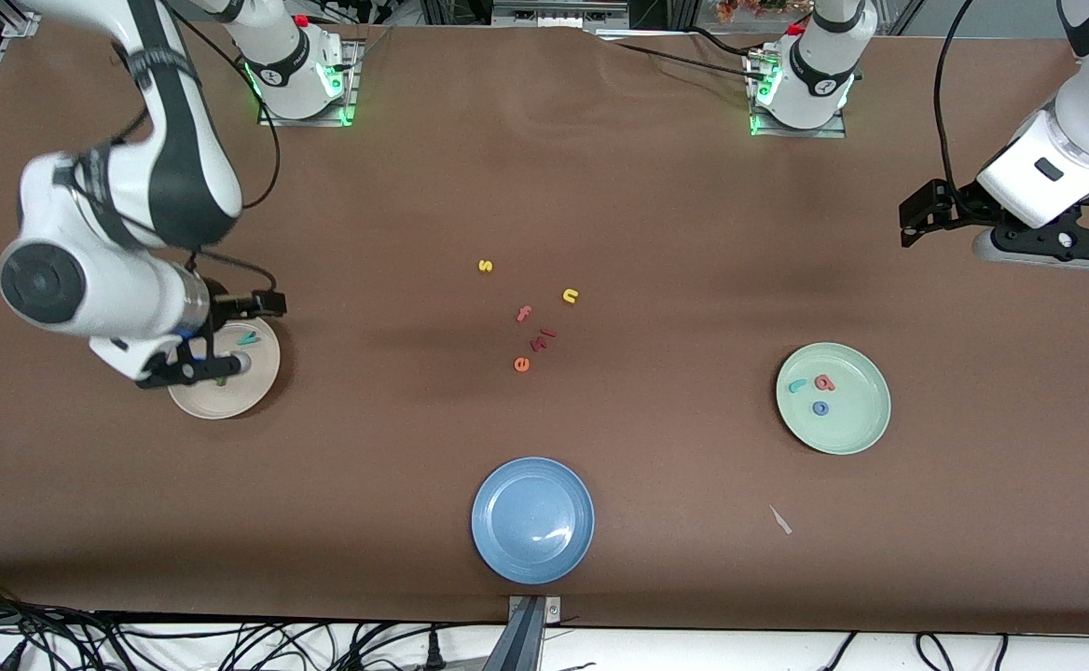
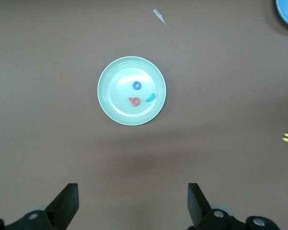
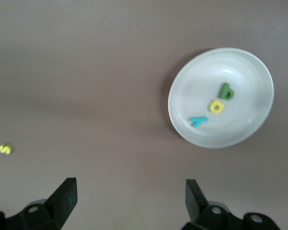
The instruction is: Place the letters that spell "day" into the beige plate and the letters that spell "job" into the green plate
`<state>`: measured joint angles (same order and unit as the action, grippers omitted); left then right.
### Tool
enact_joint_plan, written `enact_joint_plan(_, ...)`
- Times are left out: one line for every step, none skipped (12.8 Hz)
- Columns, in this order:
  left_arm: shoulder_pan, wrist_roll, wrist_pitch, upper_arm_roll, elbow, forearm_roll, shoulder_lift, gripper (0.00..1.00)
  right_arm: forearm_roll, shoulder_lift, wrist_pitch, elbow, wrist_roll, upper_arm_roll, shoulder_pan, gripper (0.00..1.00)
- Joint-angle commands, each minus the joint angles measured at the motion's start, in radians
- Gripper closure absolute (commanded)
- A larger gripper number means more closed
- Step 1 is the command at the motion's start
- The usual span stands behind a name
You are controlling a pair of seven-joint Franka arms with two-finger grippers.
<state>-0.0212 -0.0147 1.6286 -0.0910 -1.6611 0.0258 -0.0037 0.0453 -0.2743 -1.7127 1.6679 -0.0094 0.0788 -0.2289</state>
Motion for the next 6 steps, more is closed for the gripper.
enact_joint_plan(-0.008, 0.015, -0.016, 0.010, 0.006, -0.026, -0.009, 0.00, -0.013, 0.214, -0.022, 0.179, 0.002, -0.053, 0.085, 0.00)
enact_joint_plan(-0.008, 0.015, -0.016, 0.010, 0.006, -0.026, -0.009, 0.00, -0.019, 0.242, 0.017, 0.176, 0.000, -0.053, 0.095, 0.00)
enact_joint_plan(-0.009, 0.013, -0.016, 0.010, 0.006, -0.026, -0.009, 0.00, -0.056, 0.272, 0.066, 0.167, -0.007, -0.053, 0.106, 0.00)
enact_joint_plan(-0.009, 0.013, -0.016, 0.010, 0.006, -0.026, -0.009, 0.00, -0.097, 0.288, 0.118, 0.153, -0.023, -0.051, 0.108, 0.00)
enact_joint_plan(-0.009, 0.013, -0.016, 0.010, 0.006, -0.026, -0.009, 0.00, -0.116, 0.287, 0.186, 0.109, -0.032, -0.051, 0.108, 0.00)
enact_joint_plan(-0.009, 0.015, -0.016, 0.010, 0.006, -0.026, -0.009, 0.00, -0.113, 0.285, 0.218, 0.083, -0.032, -0.039, 0.111, 0.00)
